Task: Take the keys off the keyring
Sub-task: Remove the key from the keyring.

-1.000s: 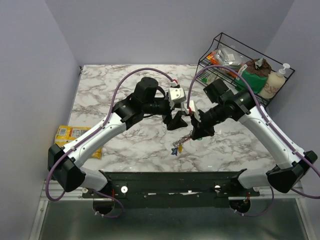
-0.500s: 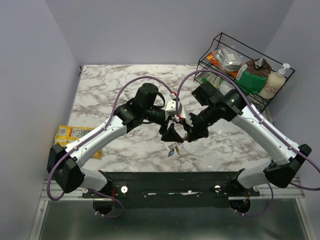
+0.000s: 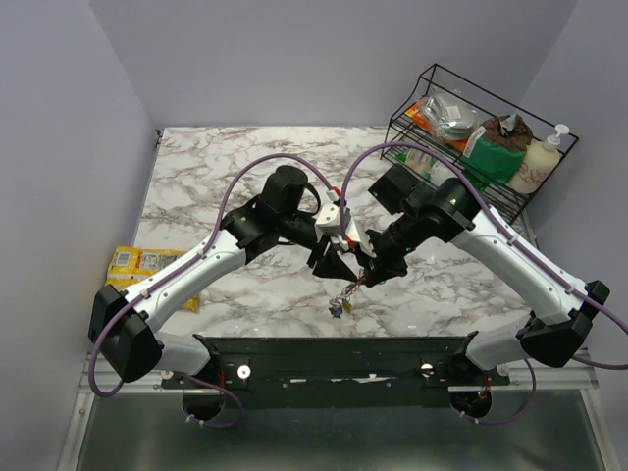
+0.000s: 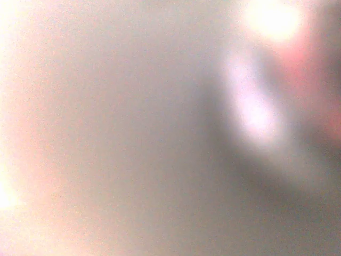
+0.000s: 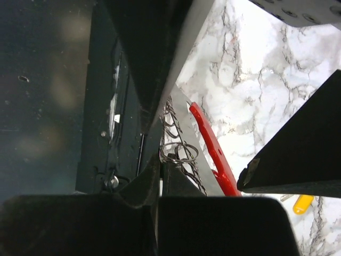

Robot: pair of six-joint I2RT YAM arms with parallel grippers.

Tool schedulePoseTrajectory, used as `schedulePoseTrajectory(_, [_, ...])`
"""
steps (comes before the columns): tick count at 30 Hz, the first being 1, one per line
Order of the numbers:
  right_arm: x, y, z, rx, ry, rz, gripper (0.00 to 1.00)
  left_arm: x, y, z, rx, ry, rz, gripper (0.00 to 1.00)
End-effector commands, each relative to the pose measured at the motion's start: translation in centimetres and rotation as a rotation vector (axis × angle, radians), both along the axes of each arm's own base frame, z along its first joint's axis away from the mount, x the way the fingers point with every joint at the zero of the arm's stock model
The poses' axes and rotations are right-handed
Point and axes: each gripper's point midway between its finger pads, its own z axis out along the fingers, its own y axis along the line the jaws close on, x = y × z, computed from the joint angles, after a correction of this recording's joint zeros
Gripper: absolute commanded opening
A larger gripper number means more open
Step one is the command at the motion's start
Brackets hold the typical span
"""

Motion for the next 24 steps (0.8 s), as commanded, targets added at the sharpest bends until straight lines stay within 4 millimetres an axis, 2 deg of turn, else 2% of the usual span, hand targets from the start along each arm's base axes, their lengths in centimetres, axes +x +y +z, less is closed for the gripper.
schedulePoseTrajectory(1, [-1.1, -1.7, -0.2, -0.110, 0.060, -0.027, 0.01, -1.9, 0.0, 0.4, -0.018, 0.000, -0.072, 0.58])
schedulePoseTrajectory(5, [-0.6, -1.6, -0.3, -0.113, 0.044, -0.039, 0.01, -2.1, 0.0, 0.5, -0.019, 0.007, -0.079, 0.47])
schedulePoseTrajectory(15, [0.6, -1.7, -0.2, -0.120, -0.020, -0.089, 0.01, -2.5, 0.1, 0.6, -0.015, 0.041, -0.101, 0.36])
schedulePoseTrajectory(17, [1.0, -1.7, -0.1, -0.113, -0.042, -0.107, 0.01, -2.6, 0.1, 0.6, -0.016, 0.044, -0.104, 0.37])
schedulePoseTrajectory(21, [2.3, -1.9, 0.1, -0.107, -0.091, -0.156, 0.01, -2.8, 0.2, 0.5, -0.012, 0.050, -0.106, 0.49])
schedulePoseTrajectory(24, [2.8, -1.9, 0.3, -0.100, -0.104, -0.179, 0.01, -2.8, 0.3, 0.6, -0.016, 0.049, -0.104, 0.50])
